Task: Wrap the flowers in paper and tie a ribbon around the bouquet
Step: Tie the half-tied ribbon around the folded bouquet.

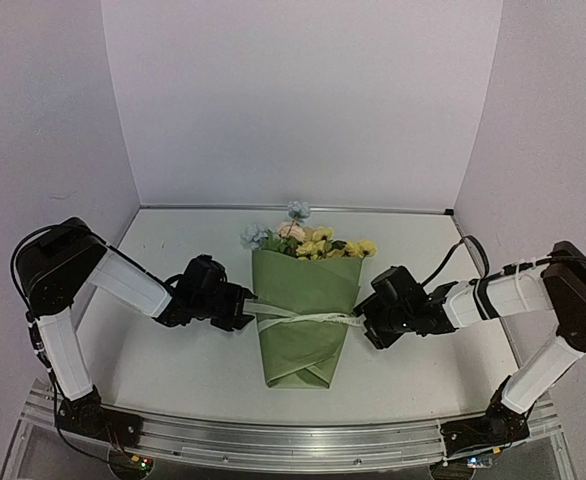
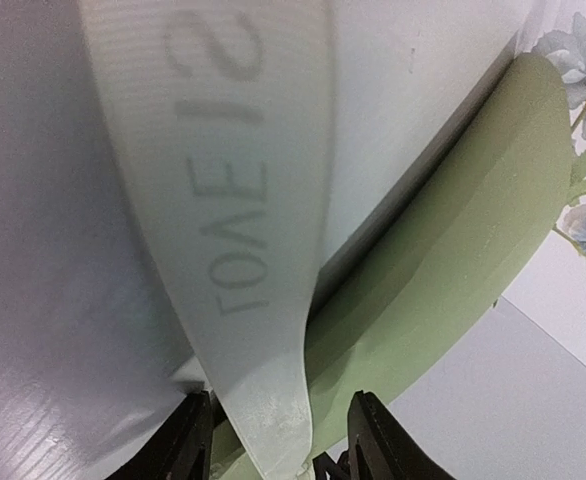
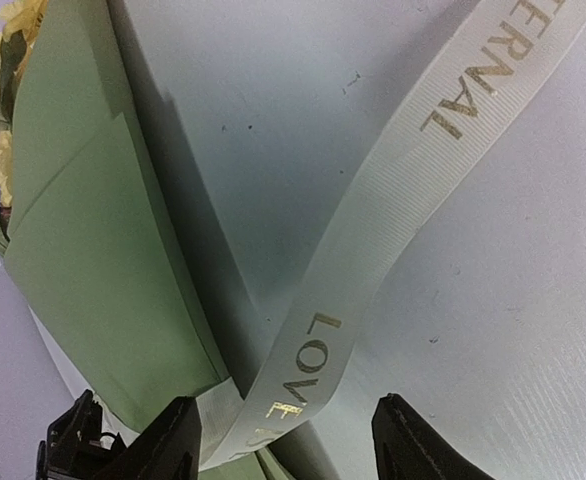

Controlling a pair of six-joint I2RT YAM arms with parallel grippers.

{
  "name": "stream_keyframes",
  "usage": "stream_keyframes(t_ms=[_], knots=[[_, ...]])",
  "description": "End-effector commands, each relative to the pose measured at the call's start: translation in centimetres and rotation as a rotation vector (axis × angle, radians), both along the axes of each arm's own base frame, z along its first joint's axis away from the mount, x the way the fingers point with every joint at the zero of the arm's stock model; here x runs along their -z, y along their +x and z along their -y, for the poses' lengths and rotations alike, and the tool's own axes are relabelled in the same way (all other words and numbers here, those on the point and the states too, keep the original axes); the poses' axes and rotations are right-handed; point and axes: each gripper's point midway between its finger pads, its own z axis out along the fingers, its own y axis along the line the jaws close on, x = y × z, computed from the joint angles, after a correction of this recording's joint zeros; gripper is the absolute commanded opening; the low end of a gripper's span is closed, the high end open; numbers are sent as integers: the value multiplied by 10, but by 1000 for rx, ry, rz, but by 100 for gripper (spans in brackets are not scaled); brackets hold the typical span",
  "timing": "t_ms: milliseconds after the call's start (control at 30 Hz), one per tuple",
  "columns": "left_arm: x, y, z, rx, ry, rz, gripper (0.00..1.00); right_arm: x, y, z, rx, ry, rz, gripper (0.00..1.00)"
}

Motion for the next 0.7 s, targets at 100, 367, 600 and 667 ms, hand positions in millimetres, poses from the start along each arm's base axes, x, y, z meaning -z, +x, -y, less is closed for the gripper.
stream_keyframes(t_ms=[100, 367, 600, 667], knots=[[27, -16, -36, -87, 89, -43, 52, -10, 9, -16, -14, 44, 47, 58], [31, -16, -41, -88, 86, -50, 53, -7, 9, -18, -5, 49, 43, 43], [34, -16, -39, -86, 81, -58, 52, -11, 9, -14, 7, 45, 58, 17], [35, -16, -39, -85, 80, -60, 52, -13, 9, -13, 5, 41, 61, 13]])
